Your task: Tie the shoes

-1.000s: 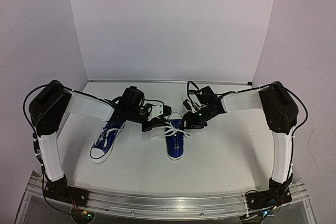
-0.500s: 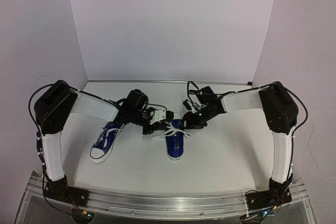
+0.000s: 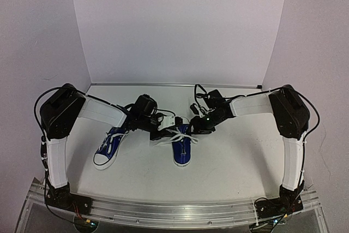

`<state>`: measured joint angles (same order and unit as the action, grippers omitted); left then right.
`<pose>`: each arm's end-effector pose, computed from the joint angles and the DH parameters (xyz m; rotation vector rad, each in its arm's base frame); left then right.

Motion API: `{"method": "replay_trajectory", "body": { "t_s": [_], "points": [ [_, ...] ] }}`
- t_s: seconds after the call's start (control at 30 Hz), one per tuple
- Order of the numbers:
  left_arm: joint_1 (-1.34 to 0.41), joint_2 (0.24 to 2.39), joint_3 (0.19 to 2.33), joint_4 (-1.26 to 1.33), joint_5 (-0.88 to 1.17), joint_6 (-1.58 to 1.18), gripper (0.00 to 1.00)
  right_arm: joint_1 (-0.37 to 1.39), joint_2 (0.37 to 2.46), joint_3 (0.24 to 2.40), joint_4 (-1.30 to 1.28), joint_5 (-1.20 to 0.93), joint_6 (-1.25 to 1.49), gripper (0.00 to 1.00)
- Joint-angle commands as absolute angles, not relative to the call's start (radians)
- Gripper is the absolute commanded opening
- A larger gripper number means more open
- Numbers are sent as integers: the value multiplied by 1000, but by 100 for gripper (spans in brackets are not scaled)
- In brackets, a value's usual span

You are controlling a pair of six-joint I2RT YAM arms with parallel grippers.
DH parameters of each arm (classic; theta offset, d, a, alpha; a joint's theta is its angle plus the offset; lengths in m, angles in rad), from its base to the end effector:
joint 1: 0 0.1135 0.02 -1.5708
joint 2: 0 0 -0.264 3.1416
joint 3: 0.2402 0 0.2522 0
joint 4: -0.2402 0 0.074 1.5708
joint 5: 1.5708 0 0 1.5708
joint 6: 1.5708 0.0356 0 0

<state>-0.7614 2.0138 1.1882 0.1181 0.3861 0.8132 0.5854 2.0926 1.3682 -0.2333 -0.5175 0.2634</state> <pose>0.2982 -0.3027 0.1431 1.7289 1.4377 -0.4109 0.3530 0.2551 0.1391 -0.6379 2.5561 0.9754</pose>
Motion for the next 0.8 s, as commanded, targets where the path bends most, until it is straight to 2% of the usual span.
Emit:
{"method": "replay_trajectory", "body": {
  "t_s": [0.0, 0.1, 0.17, 0.77],
  "points": [
    [-775, 2026, 1234, 153, 361, 823, 24, 590, 2127, 1391, -249, -489, 254, 48],
    [-775, 2017, 1228, 153, 358, 818, 7, 590, 2129, 1390, -250, -485, 255, 48],
    [-772, 2003, 1217, 158, 341, 813, 0, 588, 2130, 1389, -250, -482, 255, 48],
    [-719, 1911, 1107, 230, 278, 729, 0, 580, 2148, 1379, -249, -473, 255, 47]
  ]
}}
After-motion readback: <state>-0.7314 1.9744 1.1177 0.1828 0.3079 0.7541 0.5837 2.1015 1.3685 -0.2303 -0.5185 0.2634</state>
